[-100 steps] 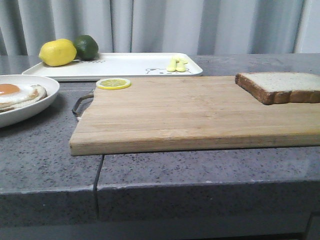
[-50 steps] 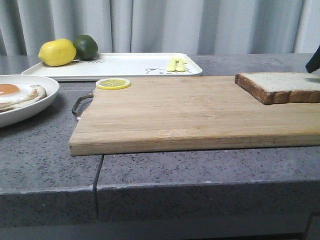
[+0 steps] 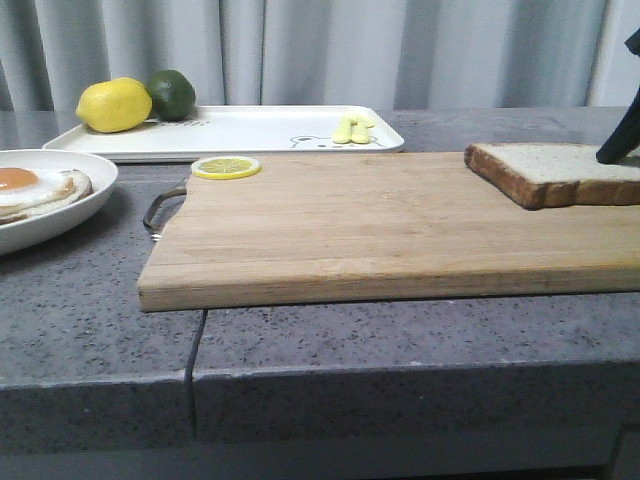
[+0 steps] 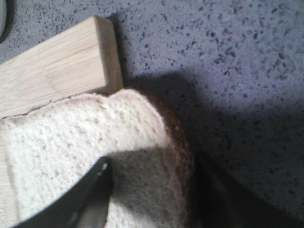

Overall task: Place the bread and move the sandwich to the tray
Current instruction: 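Lower the right gripper and grasp the bread slice's edge, then lift the bread and carry it with the right gripper toward the egg plate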

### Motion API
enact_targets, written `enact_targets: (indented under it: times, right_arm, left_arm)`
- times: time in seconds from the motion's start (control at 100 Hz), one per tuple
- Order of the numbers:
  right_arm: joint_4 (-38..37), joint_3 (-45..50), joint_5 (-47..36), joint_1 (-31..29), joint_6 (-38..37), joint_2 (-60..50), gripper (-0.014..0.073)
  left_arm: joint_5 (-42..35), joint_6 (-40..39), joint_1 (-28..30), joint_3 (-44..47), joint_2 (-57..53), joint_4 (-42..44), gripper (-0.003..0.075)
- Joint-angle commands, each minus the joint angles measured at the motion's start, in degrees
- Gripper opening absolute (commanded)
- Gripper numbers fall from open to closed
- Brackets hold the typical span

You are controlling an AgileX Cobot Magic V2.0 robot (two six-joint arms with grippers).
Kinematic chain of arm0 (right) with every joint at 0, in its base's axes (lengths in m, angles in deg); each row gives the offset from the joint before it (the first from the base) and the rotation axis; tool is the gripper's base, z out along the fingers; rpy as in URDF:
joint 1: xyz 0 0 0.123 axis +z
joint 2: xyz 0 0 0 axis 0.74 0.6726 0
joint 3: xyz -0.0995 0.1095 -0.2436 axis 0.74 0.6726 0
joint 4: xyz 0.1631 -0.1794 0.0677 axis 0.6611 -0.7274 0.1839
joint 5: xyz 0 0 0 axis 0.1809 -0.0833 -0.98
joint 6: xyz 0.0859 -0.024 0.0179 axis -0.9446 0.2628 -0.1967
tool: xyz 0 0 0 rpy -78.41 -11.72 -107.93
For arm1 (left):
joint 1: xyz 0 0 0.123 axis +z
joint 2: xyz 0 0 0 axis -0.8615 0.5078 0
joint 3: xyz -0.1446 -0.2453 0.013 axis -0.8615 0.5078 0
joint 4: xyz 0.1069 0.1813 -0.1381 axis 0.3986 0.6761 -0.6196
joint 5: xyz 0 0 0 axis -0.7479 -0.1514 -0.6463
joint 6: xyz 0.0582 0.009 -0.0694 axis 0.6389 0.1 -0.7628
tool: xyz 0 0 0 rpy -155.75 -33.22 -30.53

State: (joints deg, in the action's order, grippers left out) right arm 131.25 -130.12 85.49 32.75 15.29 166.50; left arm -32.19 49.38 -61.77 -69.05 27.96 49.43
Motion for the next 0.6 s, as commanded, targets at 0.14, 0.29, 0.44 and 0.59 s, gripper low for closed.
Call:
enact_targets:
  times: [0.14, 0.29, 0.44, 0.59]
  right_arm:
    - [1.81, -1.65, 2.38, -0.38, 0.92, -2.01, -0.0069]
    - [6.3, -2.36, 4.65, -0.38, 1.1, -2.77, -0.0071]
    - [18.22, -2.38, 6.1, 0.22, 5.34, -5.34, -0.0071]
    - [25.85, -2.38, 6.1, 4.38, 7.29, -6.53, -0.0069]
  left_arm:
    - [-4.6, -0.11, -0.03, -2.13, 0.64, -0.45, -0.002]
    - [-4.6, -0.11, -0.03, -2.13, 0.64, -0.45, -0.002]
    - [-4.6, -0.11, -0.03, -2.13, 0.64, -0.55, -0.002]
    - [-4.6, -0.11, -0.03, -2.13, 0.64, -0.55, -0.002]
